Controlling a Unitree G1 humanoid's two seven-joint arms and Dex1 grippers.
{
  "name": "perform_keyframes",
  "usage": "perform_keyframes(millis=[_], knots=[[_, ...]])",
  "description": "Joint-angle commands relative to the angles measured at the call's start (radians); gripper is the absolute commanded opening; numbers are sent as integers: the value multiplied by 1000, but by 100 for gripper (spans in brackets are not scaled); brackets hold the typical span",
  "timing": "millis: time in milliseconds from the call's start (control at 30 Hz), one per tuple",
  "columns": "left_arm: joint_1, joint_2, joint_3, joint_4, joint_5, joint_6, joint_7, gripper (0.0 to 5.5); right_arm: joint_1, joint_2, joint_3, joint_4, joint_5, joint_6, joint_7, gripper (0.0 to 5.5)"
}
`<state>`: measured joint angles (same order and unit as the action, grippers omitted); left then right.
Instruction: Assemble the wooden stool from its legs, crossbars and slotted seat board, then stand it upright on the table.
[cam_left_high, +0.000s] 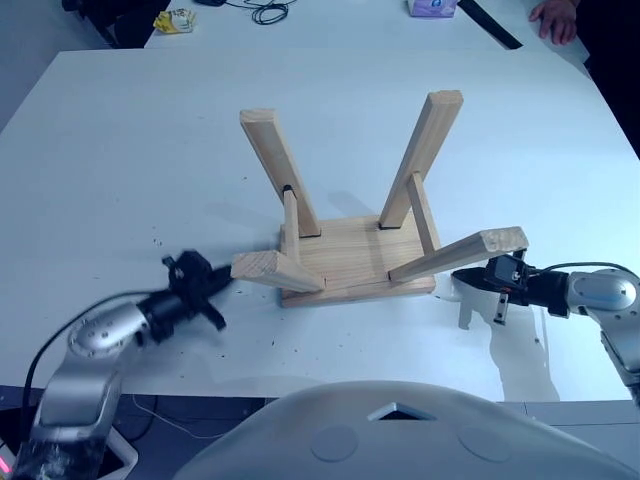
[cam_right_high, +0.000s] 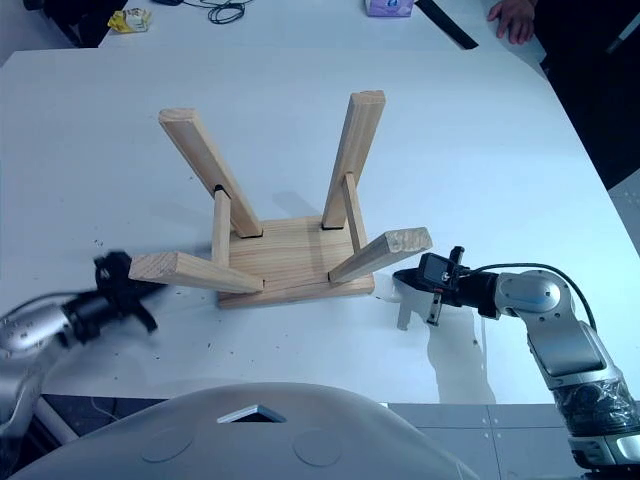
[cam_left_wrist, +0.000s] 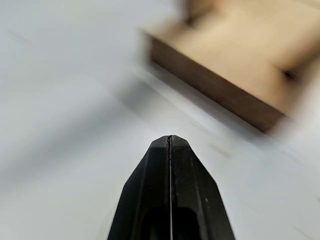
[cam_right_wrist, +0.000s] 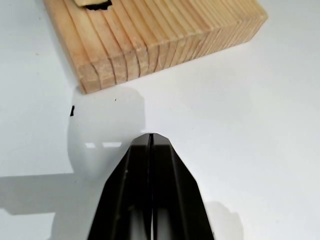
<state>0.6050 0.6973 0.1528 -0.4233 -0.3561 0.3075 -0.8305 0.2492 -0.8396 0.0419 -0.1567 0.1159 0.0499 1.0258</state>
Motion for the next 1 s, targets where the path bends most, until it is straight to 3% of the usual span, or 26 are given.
perform_keyframes(millis=[33, 367, 1000], knots=[[-46, 10, -30, 28, 28, -14, -10, 2, -1, 38, 26, -29, 10, 19, -23, 0], [-110, -45, -153, 66, 61, -34, 0, 2, -42, 56, 52, -15, 27, 24, 2, 0], [-141, -10, -186, 95, 62, -38, -33, 2, -34, 13, 54, -24, 49, 32, 79, 0]])
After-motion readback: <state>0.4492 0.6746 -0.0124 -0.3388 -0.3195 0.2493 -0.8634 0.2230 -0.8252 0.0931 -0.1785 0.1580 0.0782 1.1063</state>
